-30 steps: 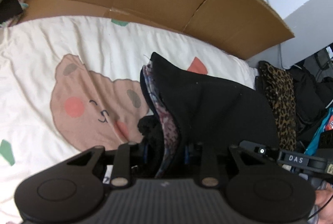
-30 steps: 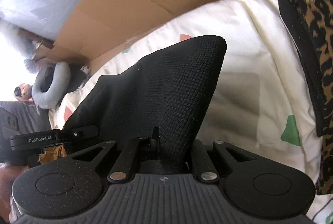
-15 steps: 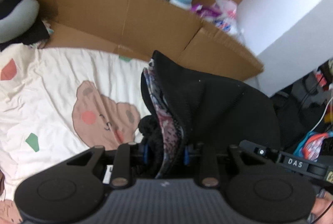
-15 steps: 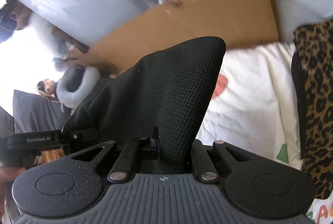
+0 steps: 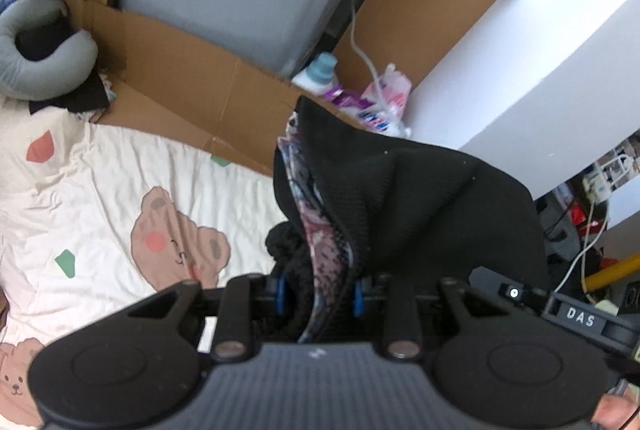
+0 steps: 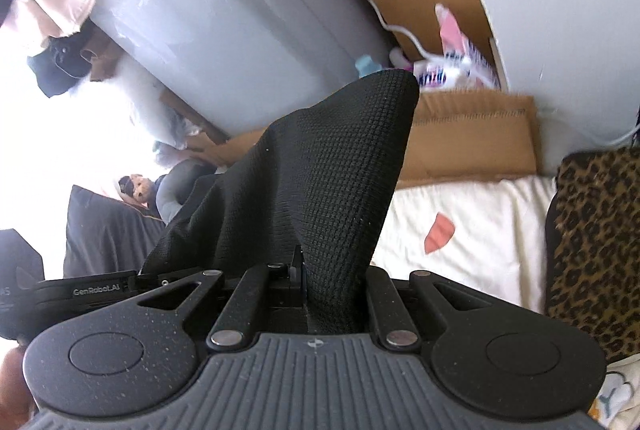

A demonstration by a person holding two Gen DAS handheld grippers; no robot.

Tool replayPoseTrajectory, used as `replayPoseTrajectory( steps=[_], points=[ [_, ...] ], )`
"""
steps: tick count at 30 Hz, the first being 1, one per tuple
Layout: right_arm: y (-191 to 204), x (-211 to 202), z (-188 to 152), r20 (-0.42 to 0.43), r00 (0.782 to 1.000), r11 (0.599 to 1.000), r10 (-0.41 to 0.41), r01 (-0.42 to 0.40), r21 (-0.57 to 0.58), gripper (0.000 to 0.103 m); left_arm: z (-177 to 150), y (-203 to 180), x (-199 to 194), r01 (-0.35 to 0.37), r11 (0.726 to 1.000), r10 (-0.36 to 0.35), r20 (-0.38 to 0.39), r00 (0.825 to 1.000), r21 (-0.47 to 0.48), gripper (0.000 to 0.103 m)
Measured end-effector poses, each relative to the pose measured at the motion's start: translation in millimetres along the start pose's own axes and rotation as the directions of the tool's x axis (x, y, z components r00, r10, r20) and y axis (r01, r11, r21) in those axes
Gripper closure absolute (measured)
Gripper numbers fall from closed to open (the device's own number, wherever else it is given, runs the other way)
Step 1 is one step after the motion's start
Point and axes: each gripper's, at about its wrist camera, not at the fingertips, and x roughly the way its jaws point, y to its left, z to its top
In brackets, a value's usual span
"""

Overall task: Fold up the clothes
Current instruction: 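Lift the folded shorts with both tools and carry them toward the clothes pile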

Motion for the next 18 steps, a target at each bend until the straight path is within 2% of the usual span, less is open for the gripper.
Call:
replayPoseTrajectory(
  steps=[9, 18],
  points=[
    [23.4, -66.0, 42.2, -0.01, 1.0, 0.998, -0.014, 0.013, -0.065, 0.096, 1.6, -46.9, -48.1, 0.009, 1.0, -0.008, 0.048, 0.999, -0.028, 0.072],
    [23.7, -113.2, 54.9, 0.028, 1.0, 0.995, -0.011, 0.013, -0.1, 0.096, -7.5, -74.4, -65.8, 0.013, 0.999, -0.011, 0.064, 0.998, -0.037, 0.072]
  ],
)
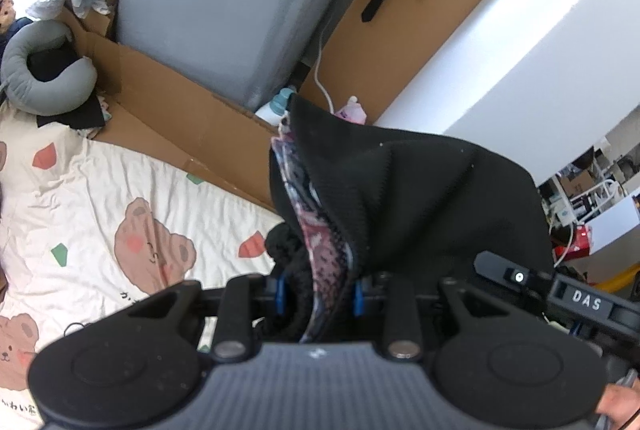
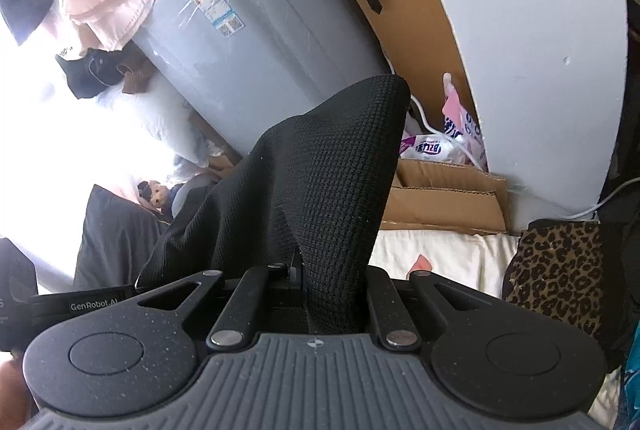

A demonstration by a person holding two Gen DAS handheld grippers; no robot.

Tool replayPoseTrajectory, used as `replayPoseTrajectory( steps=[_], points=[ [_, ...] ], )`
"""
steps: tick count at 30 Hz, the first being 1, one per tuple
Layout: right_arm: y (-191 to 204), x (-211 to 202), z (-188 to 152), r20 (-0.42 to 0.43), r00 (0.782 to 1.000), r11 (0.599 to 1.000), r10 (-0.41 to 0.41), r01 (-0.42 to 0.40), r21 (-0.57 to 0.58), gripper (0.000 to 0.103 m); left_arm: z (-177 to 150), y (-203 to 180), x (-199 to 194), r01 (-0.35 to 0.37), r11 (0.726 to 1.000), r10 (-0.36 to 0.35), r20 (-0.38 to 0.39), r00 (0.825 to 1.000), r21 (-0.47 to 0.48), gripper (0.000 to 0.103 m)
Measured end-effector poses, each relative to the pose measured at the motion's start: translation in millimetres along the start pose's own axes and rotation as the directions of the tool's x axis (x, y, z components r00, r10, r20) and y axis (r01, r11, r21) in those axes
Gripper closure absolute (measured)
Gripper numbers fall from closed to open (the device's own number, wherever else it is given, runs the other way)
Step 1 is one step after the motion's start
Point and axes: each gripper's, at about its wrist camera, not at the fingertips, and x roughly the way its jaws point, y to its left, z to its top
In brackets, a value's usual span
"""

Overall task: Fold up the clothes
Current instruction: 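Lift the folded shorts with both tools and carry them toward the clothes pile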

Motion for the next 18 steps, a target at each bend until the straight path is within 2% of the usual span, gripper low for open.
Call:
replayPoseTrajectory(
  steps=[5, 10, 18],
  points=[
    [-17.9, -10.2, -6.8, 0.01, 1.0, 1.0, -0.026, 0.026, -0.001, 0.096, -8.7, -7.2, 15.6, 0.028, 0.999, -0.027, -0.023, 0.999, 0.027, 0.072],
    [-46.9, -19.7, -21.0, 0.028, 0.998, 0.998, -0.06, 0.059, 0.027, 0.096, -17.0, -7.9, 47.3, 0.078, 0.997, -0.076, -0.068, 0.995, 0.027, 0.072],
    [-97.2, -32.0, -45.0, 0.037, 0.989, 0.989, -0.145, 0.143, 0.032, 0.096, -54.2, -24.7, 106.0, 0.183, 0.982, -0.176, -0.147, 0.973, 0.035, 0.072]
  ],
)
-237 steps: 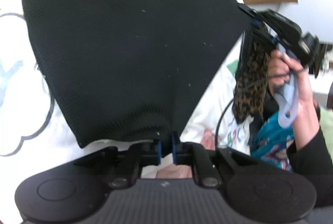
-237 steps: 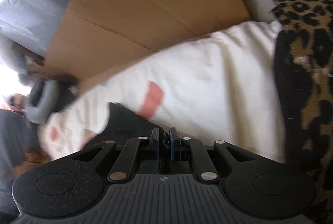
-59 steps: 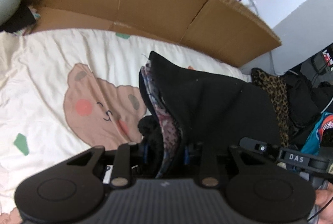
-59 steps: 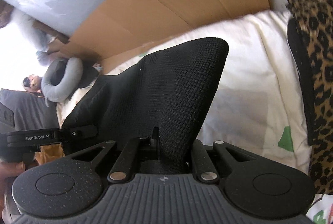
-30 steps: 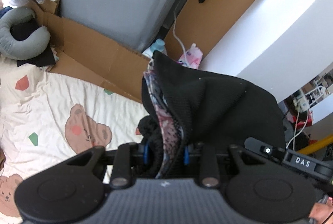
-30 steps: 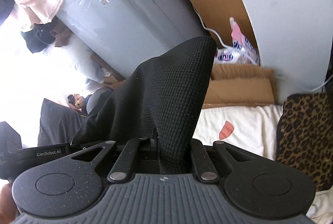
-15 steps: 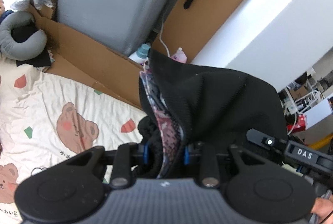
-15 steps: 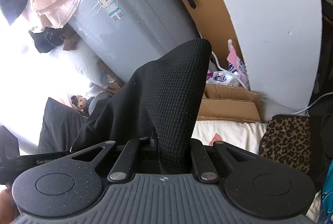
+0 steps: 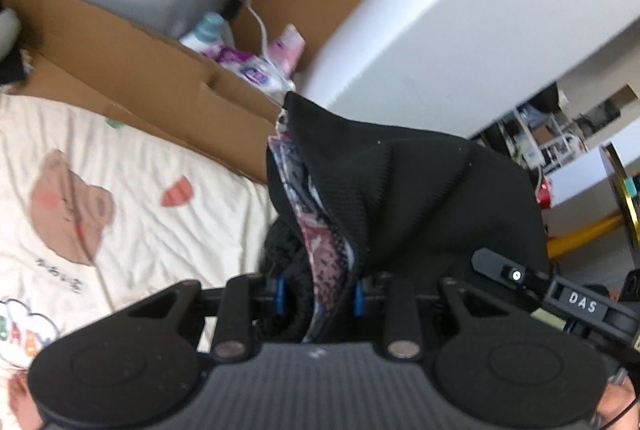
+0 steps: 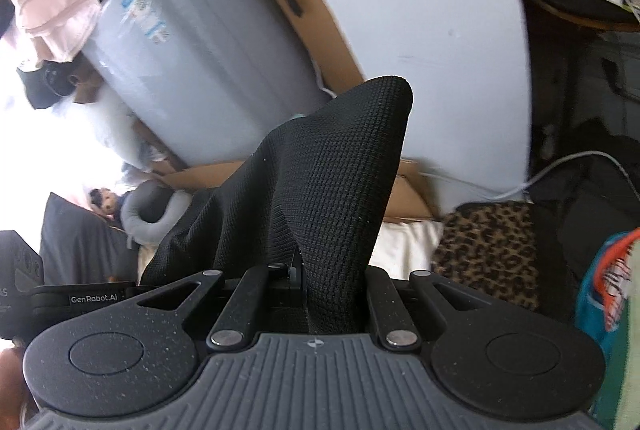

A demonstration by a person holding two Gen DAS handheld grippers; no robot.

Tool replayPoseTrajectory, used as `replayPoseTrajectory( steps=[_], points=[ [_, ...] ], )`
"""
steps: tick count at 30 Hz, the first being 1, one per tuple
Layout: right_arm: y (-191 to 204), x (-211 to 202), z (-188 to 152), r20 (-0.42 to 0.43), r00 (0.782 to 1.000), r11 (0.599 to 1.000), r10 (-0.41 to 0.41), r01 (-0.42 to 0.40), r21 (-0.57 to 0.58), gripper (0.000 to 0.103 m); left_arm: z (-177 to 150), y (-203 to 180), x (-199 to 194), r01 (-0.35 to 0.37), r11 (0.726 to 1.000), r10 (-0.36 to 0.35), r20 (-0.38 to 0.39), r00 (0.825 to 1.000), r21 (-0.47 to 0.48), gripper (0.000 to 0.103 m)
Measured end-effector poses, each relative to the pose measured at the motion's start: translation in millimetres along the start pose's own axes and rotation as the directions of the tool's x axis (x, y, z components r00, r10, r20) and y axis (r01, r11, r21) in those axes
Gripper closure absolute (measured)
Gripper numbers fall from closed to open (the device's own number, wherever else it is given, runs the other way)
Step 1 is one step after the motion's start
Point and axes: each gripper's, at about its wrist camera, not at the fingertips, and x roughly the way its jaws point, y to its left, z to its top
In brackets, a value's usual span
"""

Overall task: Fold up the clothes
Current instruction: 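Lift the folded shorts with both tools and carry them toward the clothes pile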

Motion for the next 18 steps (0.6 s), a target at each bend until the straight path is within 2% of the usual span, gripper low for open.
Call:
replayPoseTrajectory(
  steps=[6, 14, 18],
  points=[
    [-40.4, -0.8, -19.6, 0.034, 0.998, 0.999, -0.052, 0.052, -0.004, 0.096, -22.0, 7.9, 50.8, 0.118, 0.993, -0.118, -0.04, 0.992, 0.006, 0.072],
    [-83.0, 20.2, -51.4, 0.025, 0.993, 0.993, -0.116, 0.116, 0.026, 0.096, -44.8, 11.3, 113.1, 0.17, 0.984, -0.162, -0.124, 0.979, 0.055, 0.072],
    [-105.6, 27.4, -65.8, 0.036, 0.989, 0.988, -0.141, 0.139, 0.062, 0.096, -57.7, 16.2, 133.9, 0.204, 0.977, -0.195, -0.128, 0.972, 0.06, 0.072]
  ],
)
